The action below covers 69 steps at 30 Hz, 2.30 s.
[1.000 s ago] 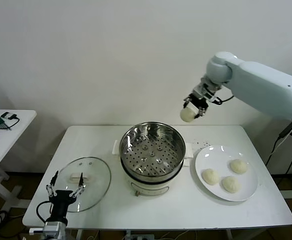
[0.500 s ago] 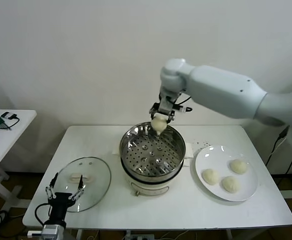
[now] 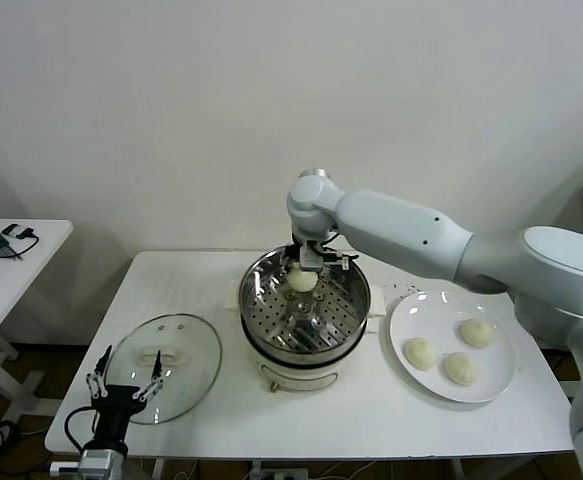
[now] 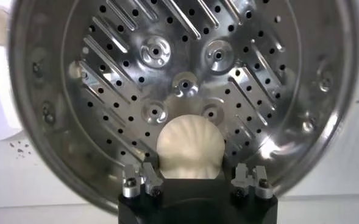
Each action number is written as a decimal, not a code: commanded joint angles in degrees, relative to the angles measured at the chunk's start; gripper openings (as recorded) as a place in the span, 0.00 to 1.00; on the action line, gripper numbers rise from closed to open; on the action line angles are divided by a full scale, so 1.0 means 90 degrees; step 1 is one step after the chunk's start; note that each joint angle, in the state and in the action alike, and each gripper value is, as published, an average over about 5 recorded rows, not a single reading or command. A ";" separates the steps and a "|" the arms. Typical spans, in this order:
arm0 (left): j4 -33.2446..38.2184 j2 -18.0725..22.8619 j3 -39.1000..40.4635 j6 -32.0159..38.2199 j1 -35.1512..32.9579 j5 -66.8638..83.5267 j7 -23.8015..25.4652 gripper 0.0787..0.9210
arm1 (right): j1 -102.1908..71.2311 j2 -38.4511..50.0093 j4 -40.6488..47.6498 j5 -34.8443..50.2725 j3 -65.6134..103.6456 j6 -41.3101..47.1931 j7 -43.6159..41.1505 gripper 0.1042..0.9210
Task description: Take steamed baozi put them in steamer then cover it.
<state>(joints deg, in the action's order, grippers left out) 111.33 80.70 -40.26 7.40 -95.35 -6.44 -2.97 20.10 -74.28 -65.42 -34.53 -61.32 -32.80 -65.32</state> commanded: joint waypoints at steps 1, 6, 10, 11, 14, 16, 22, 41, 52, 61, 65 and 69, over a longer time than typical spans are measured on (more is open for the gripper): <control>-0.0034 0.0009 -0.0004 0.0015 -0.0012 0.0011 -0.0005 0.88 | -0.0381 -0.0087 0.0025 -0.0610 0.0217 -0.0126 0.0049 0.70; -0.0021 0.0030 0.0004 0.0006 -0.0033 0.0002 -0.0007 0.88 | -0.0427 -0.0028 -0.0044 -0.0562 0.0232 -0.0123 0.0068 0.80; -0.0010 0.0042 -0.0001 0.0007 -0.0078 0.0003 -0.0013 0.88 | -0.0395 0.0007 -0.0050 -0.0596 0.0327 -0.0144 0.0084 0.87; -0.0006 0.0046 -0.0001 0.0007 -0.0091 0.0003 -0.0014 0.88 | -0.0358 0.0020 -0.0049 -0.0598 0.0363 -0.0159 0.0086 0.87; 0.0014 0.0059 0.0000 0.0008 -0.0129 -0.0001 -0.0016 0.88 | -0.0150 0.0126 -0.0142 -0.0403 0.0434 -0.0191 0.0064 0.88; 0.0021 0.0066 0.0003 0.0008 -0.0141 -0.0005 -0.0018 0.88 | 0.0049 0.0259 -0.0289 -0.0109 0.0406 -0.0182 0.0020 0.88; 0.0050 0.0065 0.0029 -0.0011 -0.0149 -0.0014 -0.0029 0.88 | 0.1052 0.1075 -0.0928 0.1494 -0.0130 0.0208 -0.0219 0.88; 0.0310 0.0051 0.0000 -0.0163 -0.0120 0.0185 -0.0040 0.88 | 0.2794 0.4707 -0.2482 0.7421 -0.2996 0.6000 0.0747 0.88; 0.0305 0.0110 -0.0075 -0.0168 -0.0153 0.0262 -0.0067 0.88 | -0.0451 0.5291 -0.2147 0.5811 -0.1133 0.6012 0.0619 0.88; 0.0314 0.0113 -0.0090 -0.0182 -0.0177 0.0249 -0.0093 0.88 | -0.1983 0.4840 -0.1150 0.4825 0.0154 0.5767 0.0620 0.88; 0.0298 0.0114 -0.0102 -0.0175 -0.0197 0.0244 -0.0097 0.88 | -0.2165 0.4562 -0.0840 0.4727 0.0317 0.5743 0.0657 0.88; 0.0260 0.0115 -0.0126 -0.0153 -0.0229 0.0239 -0.0098 0.88 | -0.2178 0.4282 -0.0567 0.4720 0.0398 0.5716 0.0691 0.88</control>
<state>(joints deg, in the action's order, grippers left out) 114.02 81.74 -41.25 5.84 -97.19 -4.29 -3.83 9.04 -33.29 -76.29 11.02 -63.87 17.59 -59.19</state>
